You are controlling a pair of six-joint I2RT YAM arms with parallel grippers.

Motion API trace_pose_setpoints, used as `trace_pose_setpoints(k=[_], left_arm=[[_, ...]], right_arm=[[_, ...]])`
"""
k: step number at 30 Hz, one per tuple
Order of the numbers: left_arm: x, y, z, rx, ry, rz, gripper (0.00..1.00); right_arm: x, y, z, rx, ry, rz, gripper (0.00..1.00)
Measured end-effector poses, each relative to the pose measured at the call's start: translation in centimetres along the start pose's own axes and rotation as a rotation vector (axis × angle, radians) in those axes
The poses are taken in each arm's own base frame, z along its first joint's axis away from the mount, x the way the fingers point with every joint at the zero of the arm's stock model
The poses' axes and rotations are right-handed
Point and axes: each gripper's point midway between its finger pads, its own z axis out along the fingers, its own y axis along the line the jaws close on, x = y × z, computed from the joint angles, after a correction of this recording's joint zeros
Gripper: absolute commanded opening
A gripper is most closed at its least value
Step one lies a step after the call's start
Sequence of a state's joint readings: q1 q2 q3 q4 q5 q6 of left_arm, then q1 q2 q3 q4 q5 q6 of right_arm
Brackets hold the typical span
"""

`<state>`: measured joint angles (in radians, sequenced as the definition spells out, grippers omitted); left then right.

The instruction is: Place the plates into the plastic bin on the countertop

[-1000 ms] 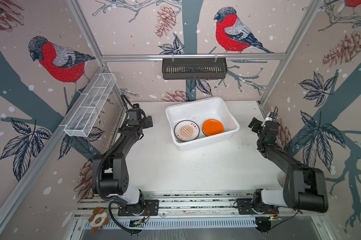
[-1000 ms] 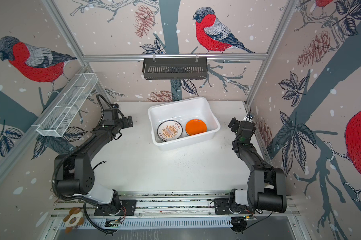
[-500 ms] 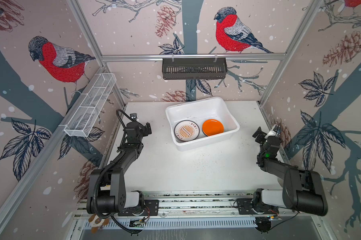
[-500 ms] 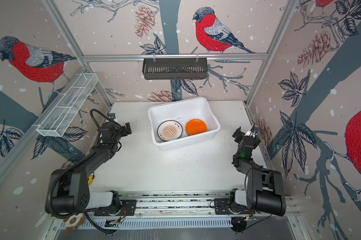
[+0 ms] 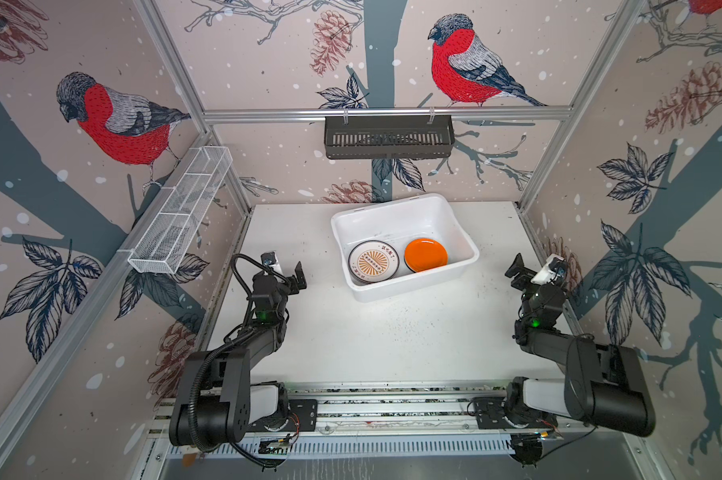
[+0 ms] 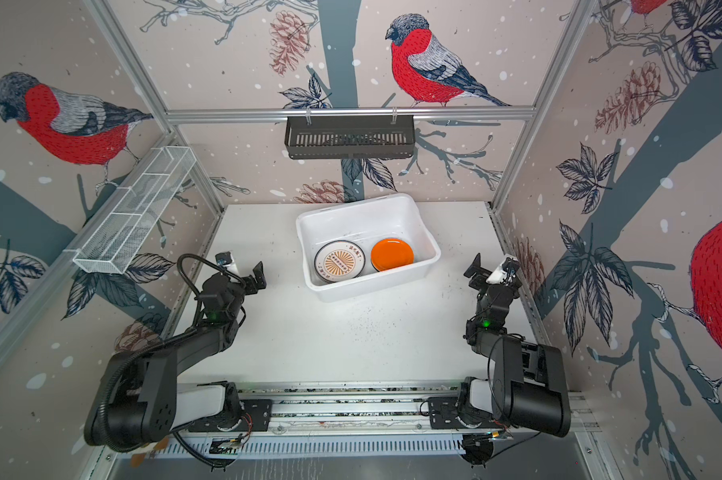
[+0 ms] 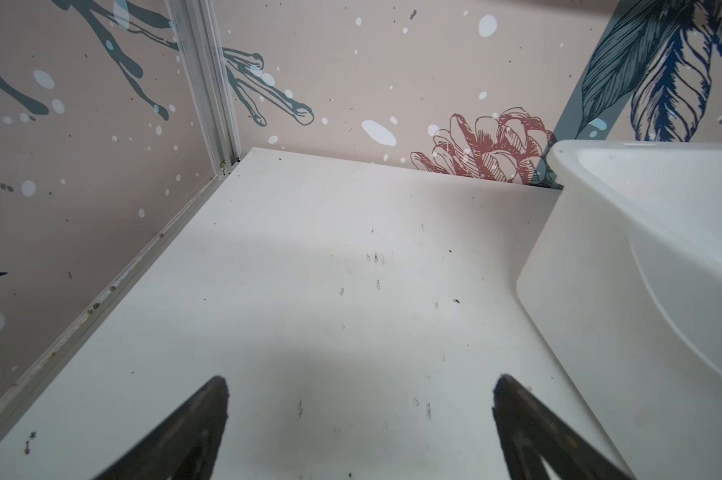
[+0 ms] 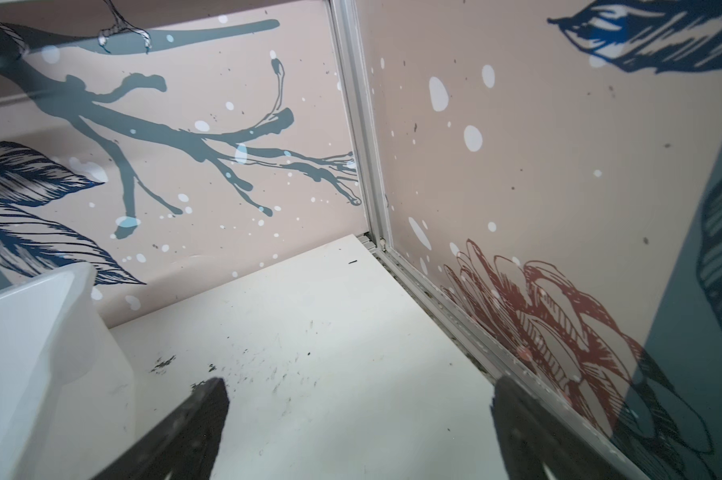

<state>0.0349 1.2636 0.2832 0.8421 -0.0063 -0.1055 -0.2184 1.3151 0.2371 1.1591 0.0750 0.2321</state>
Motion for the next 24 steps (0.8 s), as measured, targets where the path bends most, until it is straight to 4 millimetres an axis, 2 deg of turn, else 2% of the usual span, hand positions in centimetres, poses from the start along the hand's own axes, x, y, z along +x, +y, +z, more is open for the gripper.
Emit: trace_pose_setpoints(k=[6, 11, 13, 18, 22, 23, 24], left_arm=[[-0.3, -1.0, -1.7, 0.073, -0.089, 0.062, 0.99], [2.4, -1.0, -3.1, 0.096, -0.084, 0.080, 0.99], [2.8, -1.0, -3.6, 0.102, -0.100, 0.081, 0.99], [2.3, -1.4, -3.6, 0.126, -0.152, 0.093, 0.99], [4.9, -1.2, -2.8, 0.124, -0.081, 0.088, 0.99], [4.9, -1.1, -2.7, 0.121, -0.079, 0.087, 0.99], [4.0, -1.2, -2.6, 0.120, -0.106, 0.088, 0.99]], right_arm=[[-0.2, 1.2, -0.4, -0.067, -0.001, 0.005, 1.00], [-0.5, 1.5, -1.2, -0.087, -0.001, 0.009, 1.00], [-0.4, 1.8, -1.5, -0.102, 0.004, 0.000, 1.00], [0.0, 2.0, -2.4, -0.112, 0.013, -0.033, 1.00], [0.9, 1.9, -3.1, -0.114, 0.023, -0.048, 1.00], [1.1, 2.2, -3.5, -0.126, 0.022, -0.047, 1.00], [1.2, 2.7, -3.8, -0.141, 0.019, -0.047, 1.00]])
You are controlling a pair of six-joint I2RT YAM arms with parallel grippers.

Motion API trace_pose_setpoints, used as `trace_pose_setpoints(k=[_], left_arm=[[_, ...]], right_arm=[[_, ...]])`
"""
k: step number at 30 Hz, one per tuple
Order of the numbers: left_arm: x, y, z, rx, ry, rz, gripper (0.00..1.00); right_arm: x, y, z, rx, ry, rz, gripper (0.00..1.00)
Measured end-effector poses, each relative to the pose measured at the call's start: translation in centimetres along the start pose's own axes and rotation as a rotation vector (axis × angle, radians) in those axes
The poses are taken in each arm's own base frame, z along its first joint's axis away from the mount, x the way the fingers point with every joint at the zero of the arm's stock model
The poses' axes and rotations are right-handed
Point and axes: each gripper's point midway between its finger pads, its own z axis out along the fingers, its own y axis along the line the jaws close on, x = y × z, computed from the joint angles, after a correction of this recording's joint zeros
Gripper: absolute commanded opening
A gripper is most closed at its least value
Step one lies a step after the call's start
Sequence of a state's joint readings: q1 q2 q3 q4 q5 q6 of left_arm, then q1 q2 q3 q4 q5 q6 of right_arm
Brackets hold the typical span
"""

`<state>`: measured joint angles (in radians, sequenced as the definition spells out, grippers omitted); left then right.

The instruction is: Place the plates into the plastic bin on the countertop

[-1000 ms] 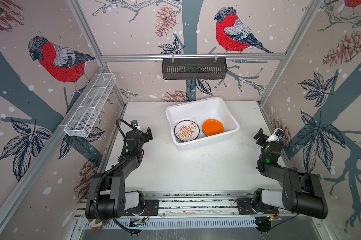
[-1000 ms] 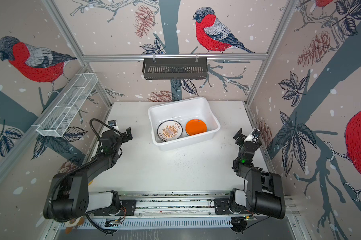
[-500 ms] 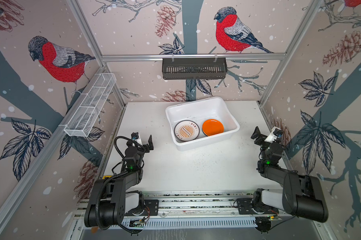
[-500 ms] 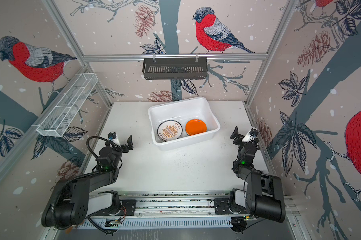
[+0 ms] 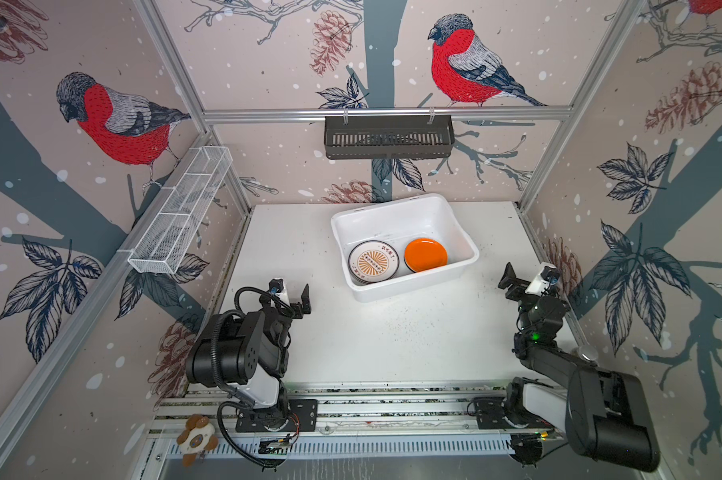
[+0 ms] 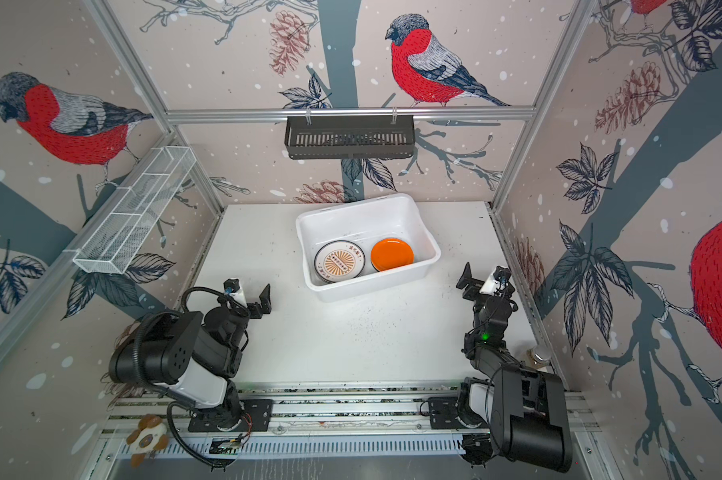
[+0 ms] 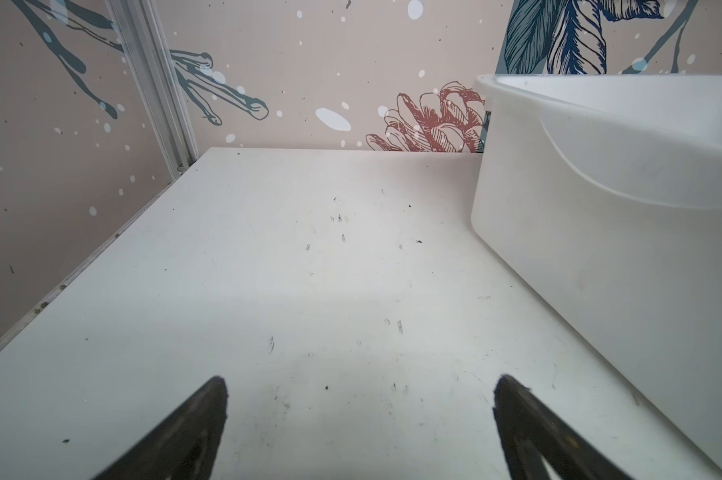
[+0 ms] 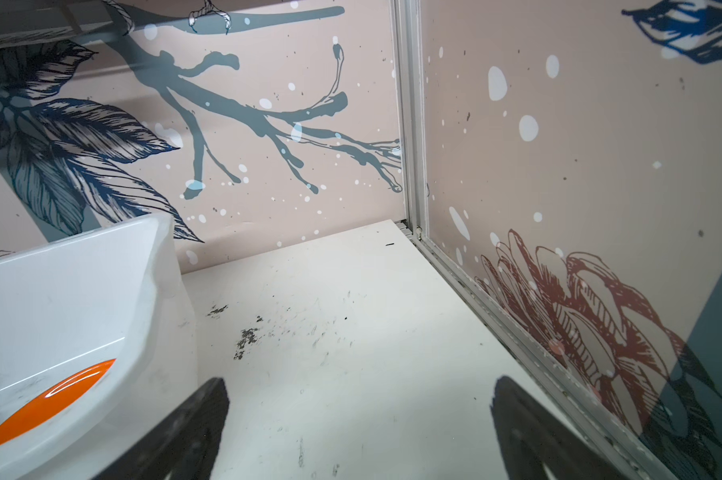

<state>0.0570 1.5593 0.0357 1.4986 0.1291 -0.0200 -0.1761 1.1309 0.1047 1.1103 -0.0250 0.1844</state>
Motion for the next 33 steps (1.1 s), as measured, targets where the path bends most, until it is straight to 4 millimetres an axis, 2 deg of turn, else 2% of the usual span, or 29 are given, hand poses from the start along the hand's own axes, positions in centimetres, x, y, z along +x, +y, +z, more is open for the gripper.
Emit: trace_pose_setpoints(k=[3, 8, 11, 13, 16, 19, 33], left_arm=[[-2.6, 0.6, 1.2, -0.024, -0.077, -0.001, 0.99], [-3.2, 0.9, 2.7, -0.028, -0.071, -0.009, 0.99], [-3.0, 0.8, 3.2, -0.023, -0.052, -0.010, 0.99], [-2.7, 0.7, 3.3, -0.020, -0.039, -0.009, 0.99], [-2.5, 0.7, 3.3, -0.017, -0.031, -0.003, 0.99], [-2.5, 0.6, 3.4, -0.016, -0.028, -0.003, 0.99], [-2.2, 0.6, 3.4, -0.016, -0.014, -0.004, 0.99]], right_arm=[[0.7, 1.5, -0.3, -0.045, 0.009, -0.006, 1.00], [5.5, 2.4, -0.8, -0.070, 0.109, -0.035, 1.00], [6.8, 3.0, 0.0, -0.091, 0.127, -0.062, 1.00], [6.0, 3.3, 1.1, -0.094, 0.112, -0.064, 1.00], [3.4, 3.8, 3.7, -0.084, 0.046, -0.071, 0.99], [5.1, 4.3, 3.6, -0.095, 0.108, -0.091, 1.00], [5.4, 3.8, 3.6, -0.061, 0.118, -0.117, 1.00]])
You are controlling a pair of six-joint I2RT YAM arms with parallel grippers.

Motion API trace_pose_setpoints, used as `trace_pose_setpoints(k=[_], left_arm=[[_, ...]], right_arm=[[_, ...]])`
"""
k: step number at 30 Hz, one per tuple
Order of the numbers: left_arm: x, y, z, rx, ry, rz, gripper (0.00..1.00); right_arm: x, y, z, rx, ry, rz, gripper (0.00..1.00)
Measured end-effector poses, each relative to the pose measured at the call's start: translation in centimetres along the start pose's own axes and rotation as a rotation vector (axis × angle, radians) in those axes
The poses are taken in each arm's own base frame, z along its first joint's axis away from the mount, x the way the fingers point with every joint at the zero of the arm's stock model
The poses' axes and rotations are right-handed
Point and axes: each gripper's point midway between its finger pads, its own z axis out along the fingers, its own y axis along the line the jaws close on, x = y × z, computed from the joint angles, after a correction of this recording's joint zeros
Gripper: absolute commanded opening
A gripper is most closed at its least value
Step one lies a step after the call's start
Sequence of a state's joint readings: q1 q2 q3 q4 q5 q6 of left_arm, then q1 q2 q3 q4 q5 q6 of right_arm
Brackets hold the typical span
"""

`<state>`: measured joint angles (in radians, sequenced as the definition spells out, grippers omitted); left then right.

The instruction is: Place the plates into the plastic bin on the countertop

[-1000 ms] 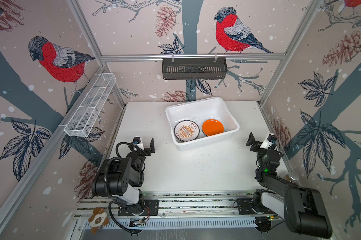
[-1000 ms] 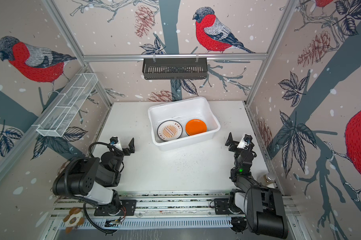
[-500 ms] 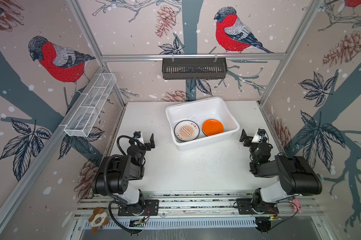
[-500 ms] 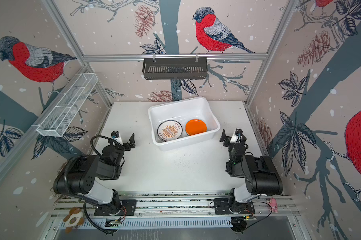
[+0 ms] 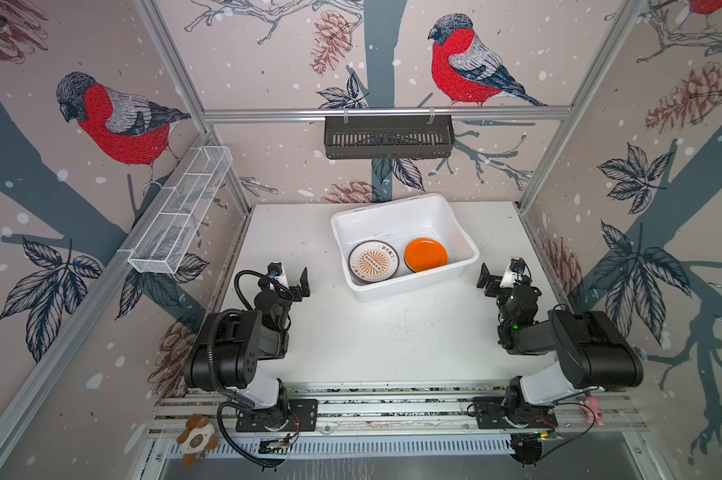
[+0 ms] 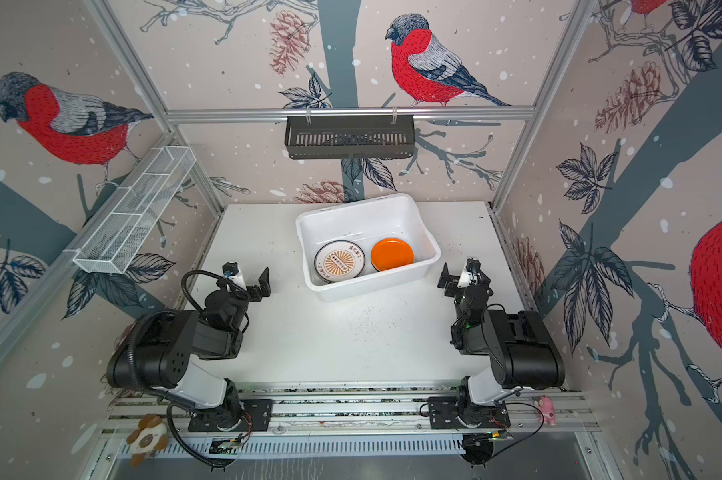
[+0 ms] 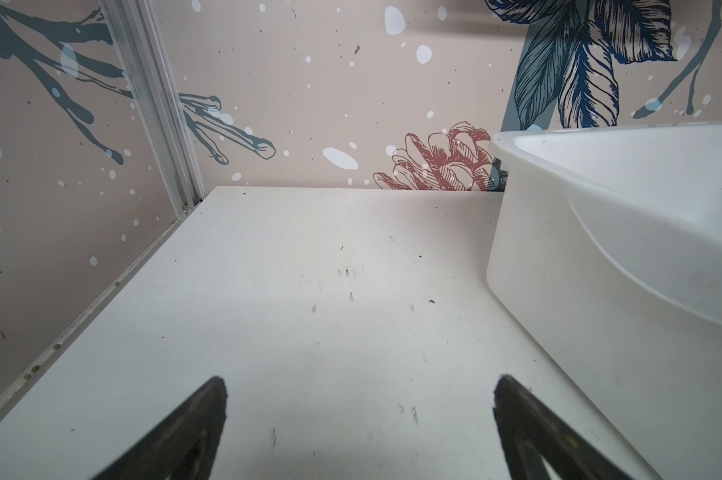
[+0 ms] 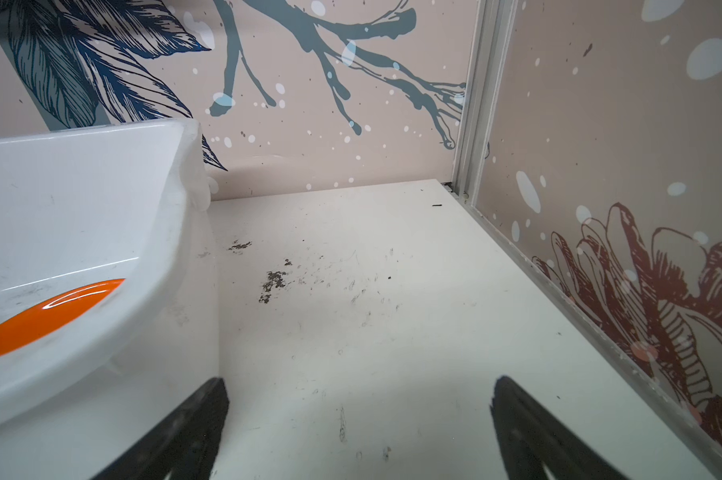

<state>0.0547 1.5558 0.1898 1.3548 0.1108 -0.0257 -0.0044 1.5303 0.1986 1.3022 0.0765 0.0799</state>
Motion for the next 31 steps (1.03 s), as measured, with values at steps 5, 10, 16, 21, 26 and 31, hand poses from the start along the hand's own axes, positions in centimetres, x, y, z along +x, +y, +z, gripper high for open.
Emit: trace_pose_setpoints(k=[5, 10, 16, 21, 26, 31], left_arm=[[0.01, 0.00, 0.00, 0.000, 0.000, 0.000, 0.99], [0.05, -0.10, 0.04, 0.003, 0.003, 0.000, 0.99], [0.07, -0.13, 0.04, 0.003, 0.004, 0.000, 0.99], [0.08, -0.13, 0.04, 0.003, 0.004, 0.000, 0.99], [0.01, -0.20, 0.15, 0.004, 0.004, 0.006, 0.99], [-0.17, -0.92, 0.67, 0.002, 0.007, 0.023, 0.99]], right_arm=[[0.00, 0.00, 0.00, 0.001, 0.000, 0.000, 1.00], [0.00, 0.00, 0.00, 0.001, 0.000, 0.000, 0.99], [0.00, 0.02, 0.00, 0.001, 0.000, -0.001, 1.00], [0.00, 0.02, 0.00, 0.001, 0.000, -0.001, 1.00], [0.00, 0.02, 0.00, 0.001, 0.000, -0.001, 1.00], [0.00, 0.02, 0.00, 0.001, 0.000, -0.001, 1.00]])
